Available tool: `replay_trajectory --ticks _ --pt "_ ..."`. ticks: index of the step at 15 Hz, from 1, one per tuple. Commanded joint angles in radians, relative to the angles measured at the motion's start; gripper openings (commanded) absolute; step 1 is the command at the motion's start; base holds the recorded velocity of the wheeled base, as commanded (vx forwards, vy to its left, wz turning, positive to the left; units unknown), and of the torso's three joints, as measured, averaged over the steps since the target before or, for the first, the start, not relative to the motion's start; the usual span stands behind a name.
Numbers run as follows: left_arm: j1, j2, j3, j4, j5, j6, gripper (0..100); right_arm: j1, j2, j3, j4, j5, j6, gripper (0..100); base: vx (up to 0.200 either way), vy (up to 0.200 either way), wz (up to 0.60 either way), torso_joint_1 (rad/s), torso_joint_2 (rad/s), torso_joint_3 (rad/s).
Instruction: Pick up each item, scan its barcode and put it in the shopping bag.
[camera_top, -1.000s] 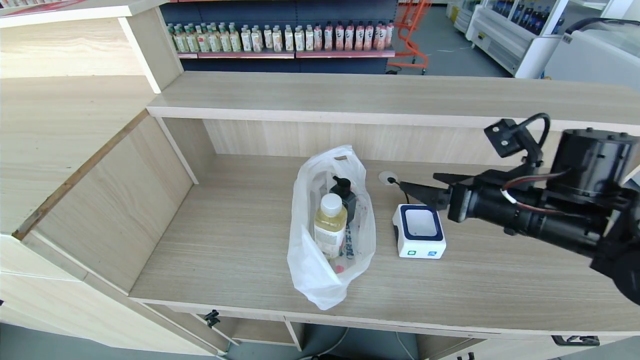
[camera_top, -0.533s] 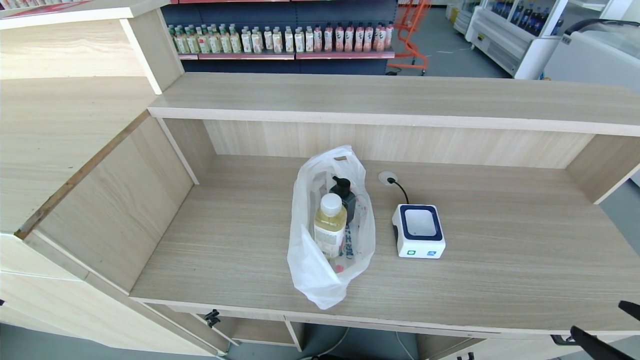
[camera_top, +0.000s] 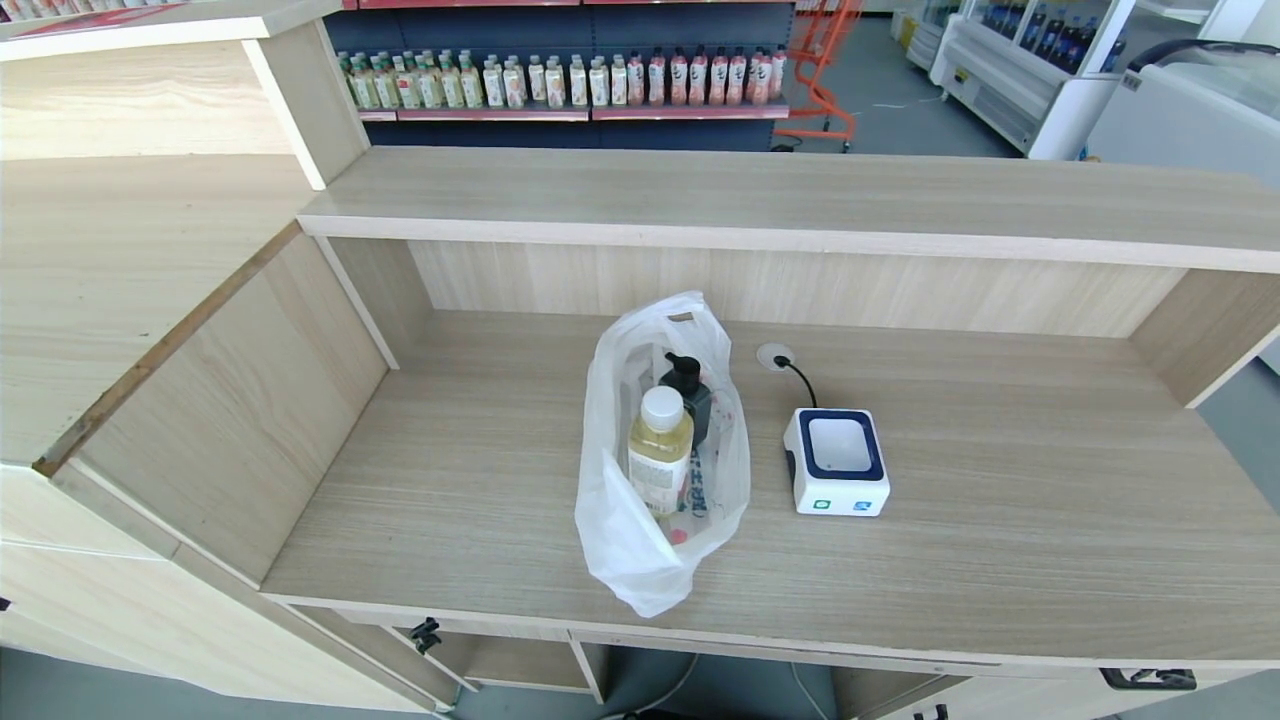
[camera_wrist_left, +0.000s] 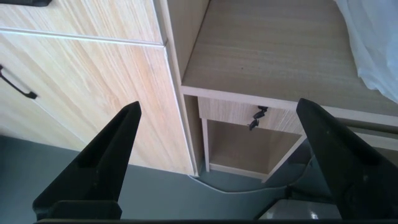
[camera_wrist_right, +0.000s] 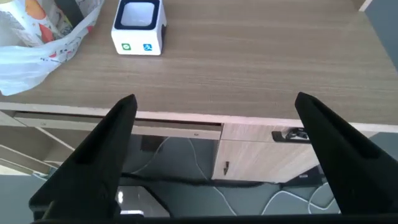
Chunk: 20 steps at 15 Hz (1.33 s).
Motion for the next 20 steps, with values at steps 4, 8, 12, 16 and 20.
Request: replay_trajectory --ticks 4,8,12,16,20 --pt "0.000 0.000 0.000 0.000 0.001 0.000 100 -0.002 -0.027 0.001 0.002 0.000 0.010 0 0.000 0.000 0.00 0.000 0.00 0.000" --pt "0.000 0.002 0.000 0.000 0.002 -0.006 100 -0.002 -0.027 0.001 0.002 -0.002 0.024 0 0.000 0.000 0.00 0.000 0.00 0.000" --pt "0.000 0.002 0.000 -0.001 0.001 -0.023 100 -0.002 -0.027 0.001 0.002 -0.002 0.024 0 0.000 -0.050 0.00 0.002 0.00 0.001" --pt "0.000 0.002 0.000 0.000 0.001 -0.003 100 -0.002 -0.027 0.001 0.002 -0.002 0.024 0 0.000 -0.200 0.00 0.006 0.00 -0.001" --pt "0.000 0.002 0.000 0.000 0.001 -0.007 100 -0.002 -0.027 0.001 0.002 -0.002 0.024 0 0.000 -0.050 0.00 0.004 0.00 -0.002"
